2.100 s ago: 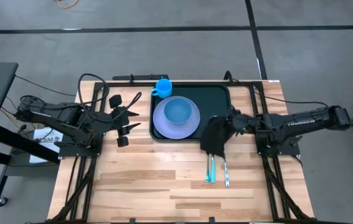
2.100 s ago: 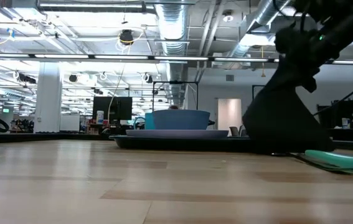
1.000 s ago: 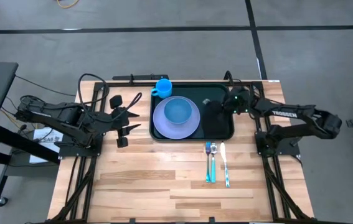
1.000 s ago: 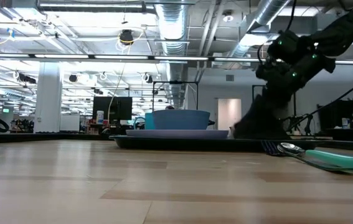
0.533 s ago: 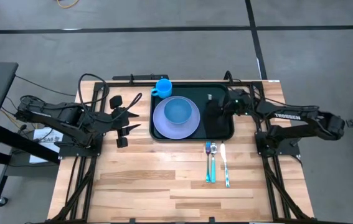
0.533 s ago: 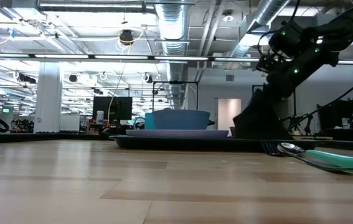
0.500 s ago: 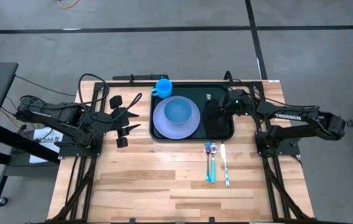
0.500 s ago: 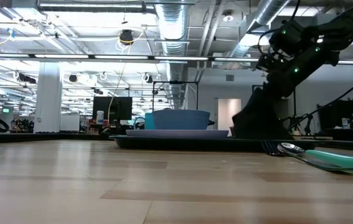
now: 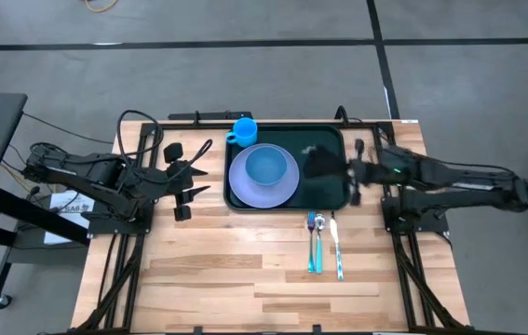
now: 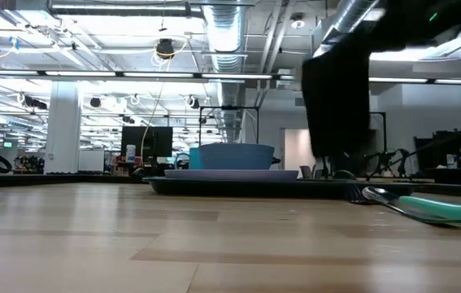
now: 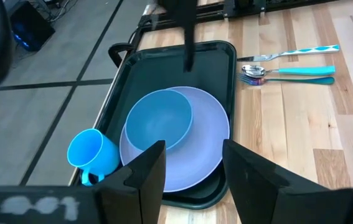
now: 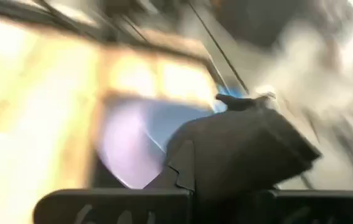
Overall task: Set up tray
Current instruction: Put the black napkin on the black tray
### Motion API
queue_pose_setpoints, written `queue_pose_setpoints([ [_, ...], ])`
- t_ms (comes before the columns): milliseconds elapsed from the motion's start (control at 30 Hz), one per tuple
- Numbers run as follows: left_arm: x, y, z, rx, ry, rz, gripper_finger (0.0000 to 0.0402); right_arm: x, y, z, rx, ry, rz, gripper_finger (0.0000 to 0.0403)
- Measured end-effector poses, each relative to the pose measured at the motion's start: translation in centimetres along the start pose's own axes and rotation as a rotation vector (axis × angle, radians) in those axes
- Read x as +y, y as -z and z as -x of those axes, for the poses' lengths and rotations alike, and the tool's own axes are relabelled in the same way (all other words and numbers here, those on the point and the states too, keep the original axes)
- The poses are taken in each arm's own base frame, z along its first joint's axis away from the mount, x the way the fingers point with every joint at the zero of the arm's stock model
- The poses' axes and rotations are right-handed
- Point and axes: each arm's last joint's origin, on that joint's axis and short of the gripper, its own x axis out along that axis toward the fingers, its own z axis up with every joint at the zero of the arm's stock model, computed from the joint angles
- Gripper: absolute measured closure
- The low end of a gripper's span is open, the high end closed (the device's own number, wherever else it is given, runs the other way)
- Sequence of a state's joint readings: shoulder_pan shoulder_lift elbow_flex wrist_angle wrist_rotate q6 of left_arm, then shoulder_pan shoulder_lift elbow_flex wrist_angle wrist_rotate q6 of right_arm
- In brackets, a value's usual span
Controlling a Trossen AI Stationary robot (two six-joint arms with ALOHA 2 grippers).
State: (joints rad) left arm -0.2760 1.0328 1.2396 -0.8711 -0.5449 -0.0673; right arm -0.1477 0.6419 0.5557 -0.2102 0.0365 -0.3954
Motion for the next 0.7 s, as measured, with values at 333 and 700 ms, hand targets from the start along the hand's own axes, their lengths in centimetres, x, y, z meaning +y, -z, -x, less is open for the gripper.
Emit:
queue_pose_setpoints([
  [333,0.1,0.0,0.0,0.001,-0.018,-0.017,0.0253,1.6,-0.9,2.9,0.016,0.170,0.179,0.0403],
  [700,0.0,0.0,0.0,0.001,-0.011,-0.001,0.0253,4.3,-2.6,3.0,-0.145,-0.011,0.106,0.0403],
])
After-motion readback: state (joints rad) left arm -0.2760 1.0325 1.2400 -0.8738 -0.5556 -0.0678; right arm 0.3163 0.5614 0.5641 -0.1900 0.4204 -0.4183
